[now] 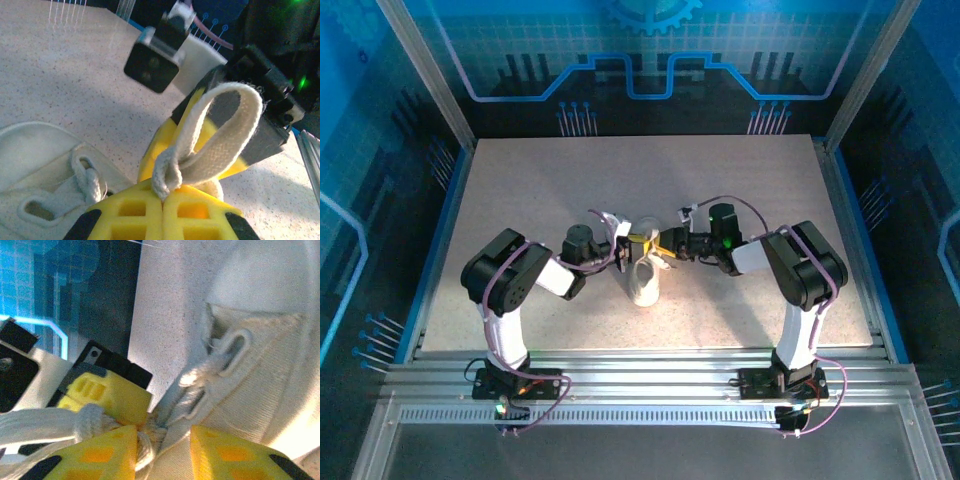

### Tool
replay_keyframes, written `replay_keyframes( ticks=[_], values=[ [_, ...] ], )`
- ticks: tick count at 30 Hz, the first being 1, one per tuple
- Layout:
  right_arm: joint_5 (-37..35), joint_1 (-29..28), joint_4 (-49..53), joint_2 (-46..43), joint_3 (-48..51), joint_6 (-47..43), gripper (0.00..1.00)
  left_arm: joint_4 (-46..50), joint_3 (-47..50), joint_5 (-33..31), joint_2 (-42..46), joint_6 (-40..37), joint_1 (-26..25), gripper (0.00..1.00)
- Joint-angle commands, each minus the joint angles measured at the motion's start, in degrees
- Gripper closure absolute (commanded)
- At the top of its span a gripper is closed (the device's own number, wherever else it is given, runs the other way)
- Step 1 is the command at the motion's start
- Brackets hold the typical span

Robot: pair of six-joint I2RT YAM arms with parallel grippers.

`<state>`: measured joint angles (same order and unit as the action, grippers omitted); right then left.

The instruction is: Tie the shoes

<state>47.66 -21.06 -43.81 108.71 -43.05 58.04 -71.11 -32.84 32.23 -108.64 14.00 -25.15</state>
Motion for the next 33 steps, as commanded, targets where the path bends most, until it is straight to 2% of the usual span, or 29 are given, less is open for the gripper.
replay_keyframes(
  ticks=[1,4,7,9,15,21,23,26,27,33],
  values=[
    [-0.69,-0.48,-0.96,0.89,0.51,1.33,0.77,-3.86,-0.01,0.20,-0.17,0.75,-0.40,1.00],
    [-0.79,-0.53,-0.58,1.06,0.34,1.42,0.79,-3.86,-0.02,0.20,-0.07,0.81,-0.38,1.00],
    [-0.04,-0.64,-2.30,1.42,0.16,2.36,0.68,-3.70,-0.12,0.49,-0.12,0.77,-0.44,1.00],
    [0.28,-0.69,-2.86,1.37,-0.05,2.60,0.64,-3.68,-0.17,0.38,-0.25,0.77,-0.42,1.00],
    [1.28,-1.41,-2.86,1.33,-0.68,2.01,0.62,-3.69,-0.32,0.39,-0.93,0.87,-0.35,1.00],
    [2.95,-2.80,-3.97,2.05,-1.23,1.12,0.67,-4.27,-0.56,0.71,-2.16,2.39,-0.25,1.00],
    [3.47,-3.26,-4.79,2.30,-1.42,0.96,0.72,-4.66,-0.71,0.91,-2.62,3.41,-0.08,1.00],
    [2.40,-3.31,-4.83,1.23,-1.05,-0.50,0.95,-5.47,-0.33,0.91,-2.98,4.28,0.10,1.00],
    [1.04,-3.05,-3.37,0.07,-0.43,-2.14,1.00,-5.90,0.00,0.91,-2.90,4.45,0.23,1.00],
    [-7.11,-1.29,16.15,-10.34,-0.01,-17.20,1.00,-8.04,1.46,2.03,-2.99,5.88,1.46,1.00]
  ],
)
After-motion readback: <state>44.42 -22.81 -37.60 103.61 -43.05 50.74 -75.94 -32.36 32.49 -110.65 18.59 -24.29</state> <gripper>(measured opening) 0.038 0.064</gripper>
